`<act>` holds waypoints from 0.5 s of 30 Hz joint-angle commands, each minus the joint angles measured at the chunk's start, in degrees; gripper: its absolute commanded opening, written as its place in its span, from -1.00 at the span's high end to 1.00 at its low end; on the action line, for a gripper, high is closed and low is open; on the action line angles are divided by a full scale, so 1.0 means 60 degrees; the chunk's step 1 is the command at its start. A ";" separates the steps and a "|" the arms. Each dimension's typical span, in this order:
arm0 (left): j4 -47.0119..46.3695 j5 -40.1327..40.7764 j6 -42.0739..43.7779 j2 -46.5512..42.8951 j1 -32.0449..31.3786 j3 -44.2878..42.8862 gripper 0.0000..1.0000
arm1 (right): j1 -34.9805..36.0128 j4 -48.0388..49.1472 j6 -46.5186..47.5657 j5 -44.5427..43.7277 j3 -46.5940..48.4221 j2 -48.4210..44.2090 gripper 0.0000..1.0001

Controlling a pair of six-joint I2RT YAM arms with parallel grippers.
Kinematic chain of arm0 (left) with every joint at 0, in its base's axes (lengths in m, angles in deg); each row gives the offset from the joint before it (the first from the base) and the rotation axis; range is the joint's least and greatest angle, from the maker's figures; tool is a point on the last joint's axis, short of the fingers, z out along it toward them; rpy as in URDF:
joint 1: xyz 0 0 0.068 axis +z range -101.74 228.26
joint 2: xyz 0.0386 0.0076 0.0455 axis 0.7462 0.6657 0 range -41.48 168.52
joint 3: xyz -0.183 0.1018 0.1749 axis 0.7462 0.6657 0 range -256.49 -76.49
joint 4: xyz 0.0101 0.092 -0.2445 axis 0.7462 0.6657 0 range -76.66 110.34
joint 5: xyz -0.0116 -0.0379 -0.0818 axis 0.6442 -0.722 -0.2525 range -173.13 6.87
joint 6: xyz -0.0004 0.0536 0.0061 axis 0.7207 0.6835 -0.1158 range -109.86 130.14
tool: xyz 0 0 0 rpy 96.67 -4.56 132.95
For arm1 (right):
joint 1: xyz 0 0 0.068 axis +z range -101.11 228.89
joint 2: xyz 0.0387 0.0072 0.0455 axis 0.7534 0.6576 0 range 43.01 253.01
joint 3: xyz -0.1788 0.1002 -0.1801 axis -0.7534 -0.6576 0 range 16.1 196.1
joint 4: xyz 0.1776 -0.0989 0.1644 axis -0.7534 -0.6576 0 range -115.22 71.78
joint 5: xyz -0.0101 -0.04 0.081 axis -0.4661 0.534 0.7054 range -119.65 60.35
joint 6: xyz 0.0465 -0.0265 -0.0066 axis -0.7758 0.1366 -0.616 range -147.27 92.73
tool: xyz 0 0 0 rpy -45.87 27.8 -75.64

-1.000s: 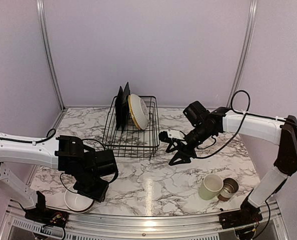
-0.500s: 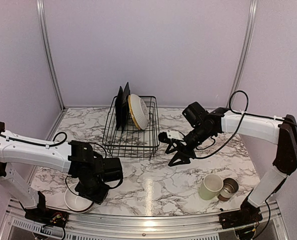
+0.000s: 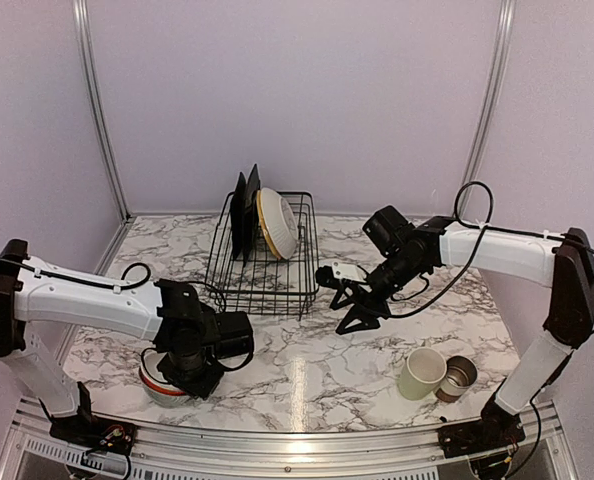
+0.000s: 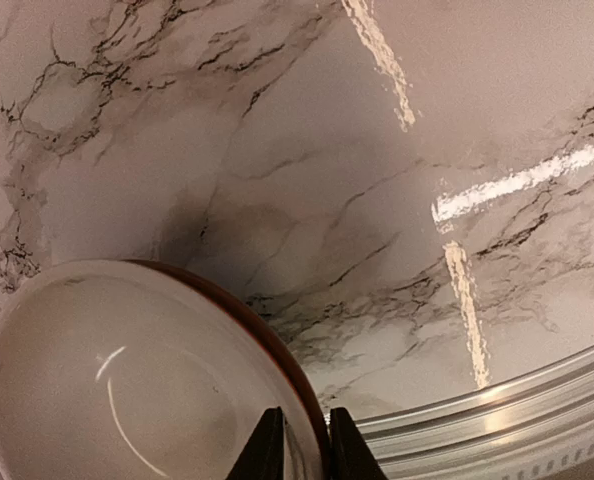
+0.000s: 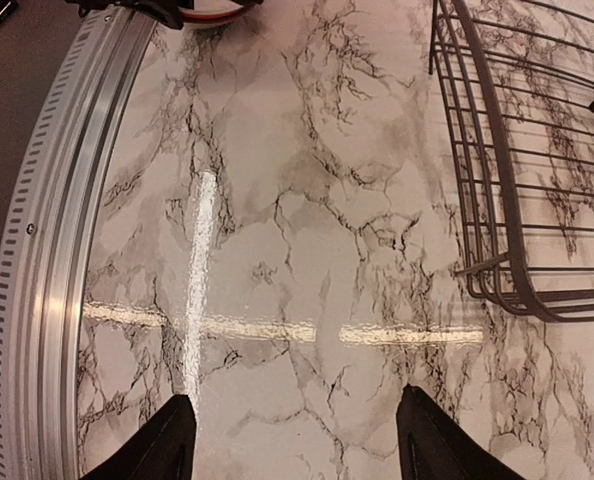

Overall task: Load the mixed dishes into the dish rack
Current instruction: Move the bowl to the corner of the board.

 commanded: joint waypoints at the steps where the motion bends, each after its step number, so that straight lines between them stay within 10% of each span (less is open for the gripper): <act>1: -0.0557 0.1162 0.1137 0.0297 0.0563 -0.0462 0.72 | -0.0060 -0.0061 -0.0103 -0.0078 0.0242 0.0074 -0.33; 15: -0.1383 0.1026 0.2241 0.0271 0.1160 -0.1209 1.00 | -0.0053 -0.0067 -0.0201 -0.0465 0.0422 0.0371 -0.34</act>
